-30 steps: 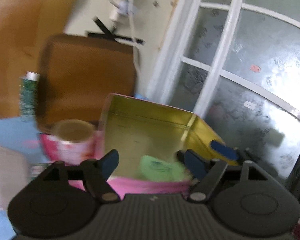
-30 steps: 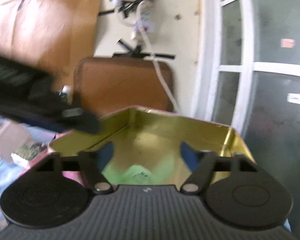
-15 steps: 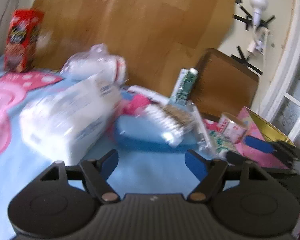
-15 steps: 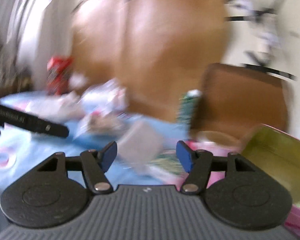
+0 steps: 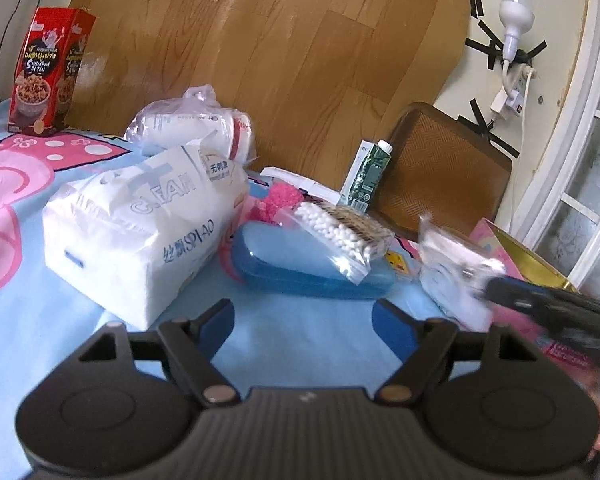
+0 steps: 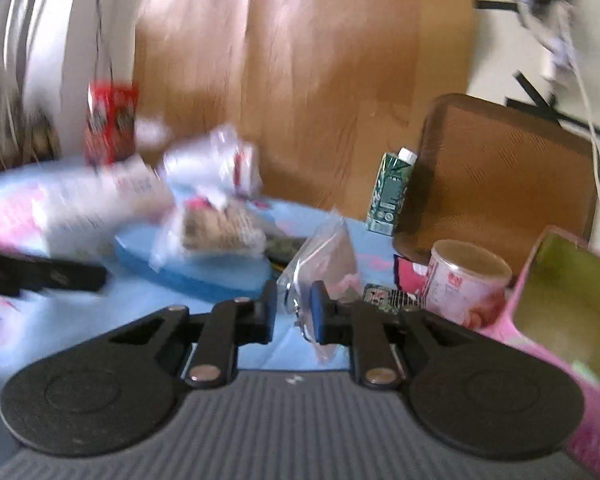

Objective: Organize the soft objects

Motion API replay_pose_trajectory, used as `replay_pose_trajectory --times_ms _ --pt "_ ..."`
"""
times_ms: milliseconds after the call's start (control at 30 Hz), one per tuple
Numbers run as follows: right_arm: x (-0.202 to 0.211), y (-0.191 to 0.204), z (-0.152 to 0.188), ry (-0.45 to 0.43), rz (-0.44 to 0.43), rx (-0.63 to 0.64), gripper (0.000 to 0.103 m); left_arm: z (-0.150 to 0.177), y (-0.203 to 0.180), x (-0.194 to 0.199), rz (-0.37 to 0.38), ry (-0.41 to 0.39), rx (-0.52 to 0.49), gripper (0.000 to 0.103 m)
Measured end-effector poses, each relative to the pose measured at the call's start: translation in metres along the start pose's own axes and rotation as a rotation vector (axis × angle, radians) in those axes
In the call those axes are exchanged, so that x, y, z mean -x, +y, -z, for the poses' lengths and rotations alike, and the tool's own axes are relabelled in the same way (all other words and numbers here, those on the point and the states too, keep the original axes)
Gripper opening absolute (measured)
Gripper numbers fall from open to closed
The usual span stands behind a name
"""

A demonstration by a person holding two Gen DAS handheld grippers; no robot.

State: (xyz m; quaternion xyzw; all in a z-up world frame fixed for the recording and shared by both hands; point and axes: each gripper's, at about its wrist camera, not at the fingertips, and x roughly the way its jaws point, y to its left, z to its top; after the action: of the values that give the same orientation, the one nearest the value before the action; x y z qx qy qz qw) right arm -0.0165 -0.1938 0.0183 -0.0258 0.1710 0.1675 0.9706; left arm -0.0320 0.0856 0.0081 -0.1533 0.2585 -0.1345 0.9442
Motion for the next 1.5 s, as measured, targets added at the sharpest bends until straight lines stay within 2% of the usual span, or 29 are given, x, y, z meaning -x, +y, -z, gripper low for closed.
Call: replay_pose_trajectory --times_ms 100,200,233,300,433,500,633,667,700,900,967,1000,1033,1133,1233,1367,1500 --pt "0.039 -0.021 0.000 -0.020 -0.133 -0.157 0.020 0.001 -0.002 0.001 0.006 0.003 0.007 0.081" --pt "0.057 -0.052 0.009 0.020 -0.306 -0.321 0.020 0.002 -0.005 -0.002 0.027 0.032 0.018 0.083" --pt "0.062 -0.059 0.016 0.034 -0.318 -0.358 0.020 0.002 -0.006 -0.003 0.040 0.050 0.023 0.083" --pt "0.071 -0.066 0.030 0.063 -0.256 -0.374 0.021 0.004 -0.013 -0.007 0.070 0.084 0.025 0.083" --pt "0.080 -0.065 0.050 0.117 -0.150 -0.318 0.031 0.008 -0.042 -0.012 0.121 0.138 -0.030 0.087" --pt "0.084 -0.053 0.054 0.125 -0.114 -0.235 0.054 0.008 -0.057 -0.014 0.159 0.170 -0.039 0.088" --pt "0.093 -0.027 0.057 0.082 -0.073 -0.059 0.074 0.008 -0.085 -0.027 0.241 0.254 -0.053 0.090" --pt "0.095 -0.024 0.058 0.081 -0.071 -0.036 0.082 0.008 -0.091 -0.031 0.252 0.273 -0.055 0.091" --pt "0.093 -0.023 0.058 0.086 -0.070 -0.022 0.085 0.009 -0.097 -0.038 0.259 0.295 -0.057 0.091" --pt "0.060 -0.037 0.054 0.180 -0.082 -0.016 0.088 0.016 -0.129 -0.074 0.271 0.382 -0.088 0.094" --pt "0.050 -0.036 0.052 0.205 -0.099 -0.068 0.089 0.021 -0.140 -0.079 0.271 0.358 -0.127 0.092" --pt "0.049 -0.035 0.051 0.197 -0.105 -0.084 0.079 0.024 -0.146 -0.080 0.273 0.352 -0.154 0.087" --pt "0.047 -0.032 0.050 0.191 -0.120 -0.070 0.075 0.025 -0.151 -0.080 0.255 0.346 -0.173 0.087" --pt "0.048 -0.022 0.051 0.172 -0.084 -0.073 0.070 0.027 -0.150 -0.075 0.250 0.338 -0.174 0.087" --pt "0.059 -0.015 0.052 0.125 -0.079 -0.056 0.068 0.018 -0.144 -0.060 0.278 0.301 -0.143 0.087" --pt "0.077 -0.005 0.043 -0.004 -0.042 0.009 0.068 -0.005 -0.165 -0.040 0.309 0.180 -0.237 0.087" --pt "0.092 -0.009 0.028 -0.128 0.062 0.052 0.068 -0.027 -0.200 -0.049 0.383 0.143 -0.310 0.087"
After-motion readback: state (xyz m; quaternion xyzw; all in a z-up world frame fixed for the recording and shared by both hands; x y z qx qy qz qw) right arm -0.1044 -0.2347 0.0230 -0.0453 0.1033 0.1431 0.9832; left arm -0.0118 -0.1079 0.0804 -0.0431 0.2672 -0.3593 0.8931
